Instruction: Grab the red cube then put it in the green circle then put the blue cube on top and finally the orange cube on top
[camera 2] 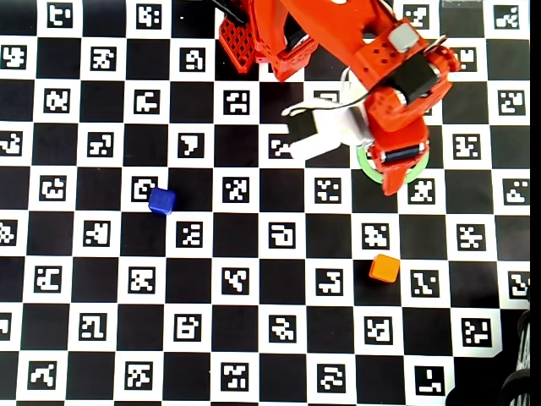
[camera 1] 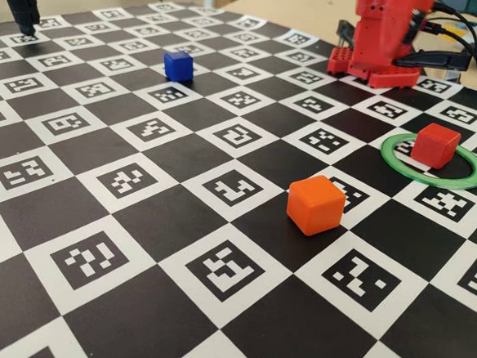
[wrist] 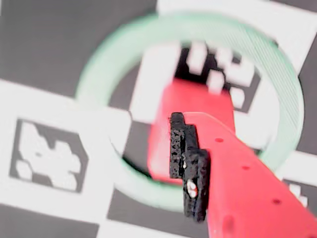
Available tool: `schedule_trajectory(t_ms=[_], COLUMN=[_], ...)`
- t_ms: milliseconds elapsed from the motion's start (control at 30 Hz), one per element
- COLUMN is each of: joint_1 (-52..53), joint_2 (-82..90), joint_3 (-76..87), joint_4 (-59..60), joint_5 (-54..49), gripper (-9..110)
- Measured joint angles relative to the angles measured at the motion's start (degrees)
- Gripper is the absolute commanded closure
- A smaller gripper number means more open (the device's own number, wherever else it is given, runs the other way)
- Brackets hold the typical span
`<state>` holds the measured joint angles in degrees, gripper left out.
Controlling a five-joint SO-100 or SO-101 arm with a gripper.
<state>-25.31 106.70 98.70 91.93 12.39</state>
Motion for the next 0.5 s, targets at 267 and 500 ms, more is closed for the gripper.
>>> schedule_trajectory(t_ms=[267,500], joint_1=[20.3,37.4], joint_2=[1.8,4.0], joint_3=[-1.5,-1.5], joint_4=[2.6,2.9], joint_5=[-12.7,-25.0], gripper=[61,59])
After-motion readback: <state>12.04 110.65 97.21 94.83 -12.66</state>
